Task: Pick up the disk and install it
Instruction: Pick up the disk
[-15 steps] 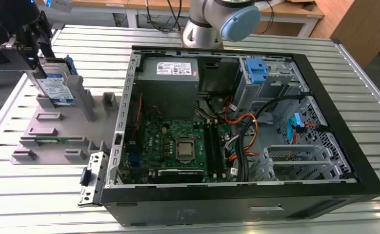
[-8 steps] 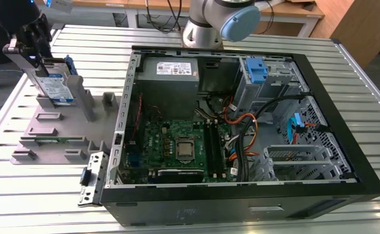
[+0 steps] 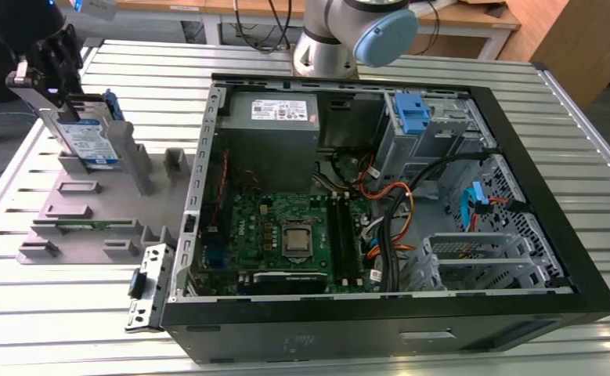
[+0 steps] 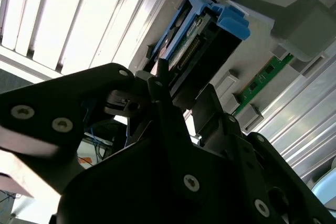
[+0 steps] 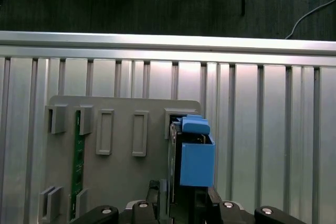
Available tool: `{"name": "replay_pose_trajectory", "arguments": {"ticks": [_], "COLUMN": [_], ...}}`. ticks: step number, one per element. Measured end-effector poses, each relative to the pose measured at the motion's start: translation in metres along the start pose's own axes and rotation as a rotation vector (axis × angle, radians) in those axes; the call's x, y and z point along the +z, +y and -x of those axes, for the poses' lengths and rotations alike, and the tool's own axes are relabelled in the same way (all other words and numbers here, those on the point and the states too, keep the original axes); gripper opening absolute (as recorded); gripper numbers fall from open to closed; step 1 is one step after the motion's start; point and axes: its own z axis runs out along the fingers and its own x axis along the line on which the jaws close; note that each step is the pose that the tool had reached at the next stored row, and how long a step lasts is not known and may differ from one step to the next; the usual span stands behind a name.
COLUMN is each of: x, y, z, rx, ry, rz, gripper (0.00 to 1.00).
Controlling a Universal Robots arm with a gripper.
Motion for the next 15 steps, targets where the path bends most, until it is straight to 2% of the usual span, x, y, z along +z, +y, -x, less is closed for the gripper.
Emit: {"name": "replay_pose_trajectory", "arguments": {"ticks": [2, 4, 5, 6, 7, 8, 12, 15], "x": [-0.0018, -0.0021, -0.0021, -0.0022, -0.0021, -0.0022, -0.0019, -0.0019], "y": [0.0, 0.0, 0.0, 0.0, 0.0, 0.0, 0.0001, 0.0001], "z": [0.0001, 0.0, 0.0, -0.0002, -0.0005, -0.0008, -0.0023, -0.0032], "rx": [0.0, 0.0, 0.0, -0.001, -0.001, -0.001, -0.001, -0.001], "ry": [-0.0013, -0.0072, -0.0184, -0.036, -0.048, -0.0524, -0.0517, -0.0484], "rz": [-0.0002, -0.0002, -0.001, -0.0022, -0.0031, -0.0032, -0.0031, -0.0028], "gripper": [0.44, 0.44, 0.44, 0.44, 0.44, 0.44, 0.44, 0.44]}}
